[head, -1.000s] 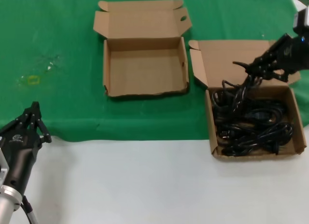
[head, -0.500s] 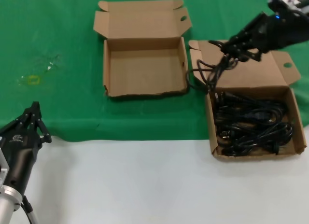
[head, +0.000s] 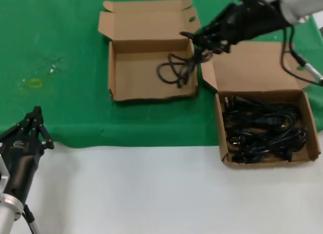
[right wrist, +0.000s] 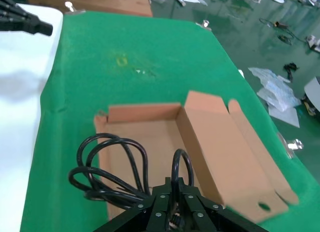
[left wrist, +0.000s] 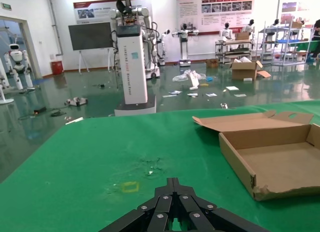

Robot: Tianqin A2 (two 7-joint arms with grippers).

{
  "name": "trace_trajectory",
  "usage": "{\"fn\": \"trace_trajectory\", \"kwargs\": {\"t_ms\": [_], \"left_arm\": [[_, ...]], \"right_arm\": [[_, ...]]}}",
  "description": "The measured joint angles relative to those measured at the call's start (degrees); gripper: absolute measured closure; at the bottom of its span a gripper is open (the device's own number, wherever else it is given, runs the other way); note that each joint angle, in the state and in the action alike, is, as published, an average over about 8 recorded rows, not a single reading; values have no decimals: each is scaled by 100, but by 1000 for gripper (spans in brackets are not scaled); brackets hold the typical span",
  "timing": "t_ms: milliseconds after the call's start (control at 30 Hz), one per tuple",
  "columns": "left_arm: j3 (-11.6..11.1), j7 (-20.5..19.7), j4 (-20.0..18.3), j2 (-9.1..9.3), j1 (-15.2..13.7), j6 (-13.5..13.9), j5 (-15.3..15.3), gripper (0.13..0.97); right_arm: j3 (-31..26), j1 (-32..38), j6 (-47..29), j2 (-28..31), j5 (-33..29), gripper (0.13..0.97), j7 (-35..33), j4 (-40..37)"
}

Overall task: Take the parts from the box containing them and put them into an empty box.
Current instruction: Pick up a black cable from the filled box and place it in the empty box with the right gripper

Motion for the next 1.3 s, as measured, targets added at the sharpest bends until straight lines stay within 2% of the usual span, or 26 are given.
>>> {"fn": "trace_trajectory", "kwargs": {"t_ms": [333, 500, 967, 1300], "left_arm": [[0, 0, 0, 0, 0, 0, 0, 953], [0, 0, 0, 0, 0, 0, -1, 953], [0, 1, 0, 0, 0, 0, -1, 953], [0, 2, 0, 0, 0, 0, -1, 953]], "right_arm": [[144, 630, 649, -1019, 124, 922, -890, -1877], [253, 761, 1026, -1329, 199, 922, -1156, -2449], [414, 550, 1771, -1731, 290, 922, -1229, -2765], [299, 348, 2261, -1829, 228, 922, -1153, -2753]]}}
